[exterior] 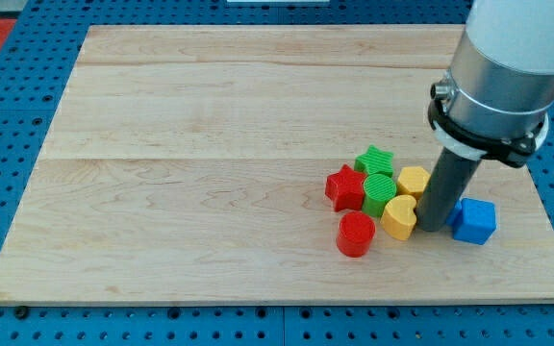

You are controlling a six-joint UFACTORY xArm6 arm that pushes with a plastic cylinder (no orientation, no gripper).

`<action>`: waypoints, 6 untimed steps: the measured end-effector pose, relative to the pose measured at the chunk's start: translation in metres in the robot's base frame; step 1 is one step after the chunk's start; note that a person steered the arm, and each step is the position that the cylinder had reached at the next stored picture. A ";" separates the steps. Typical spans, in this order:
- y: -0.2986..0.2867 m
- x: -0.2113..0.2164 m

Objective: Separate the red circle from yellow heart

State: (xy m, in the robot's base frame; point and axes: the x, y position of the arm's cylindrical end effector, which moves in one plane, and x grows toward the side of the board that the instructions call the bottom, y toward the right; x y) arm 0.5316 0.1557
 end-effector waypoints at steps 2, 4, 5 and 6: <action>0.004 0.018; -0.056 0.025; -0.063 0.002; -0.040 0.003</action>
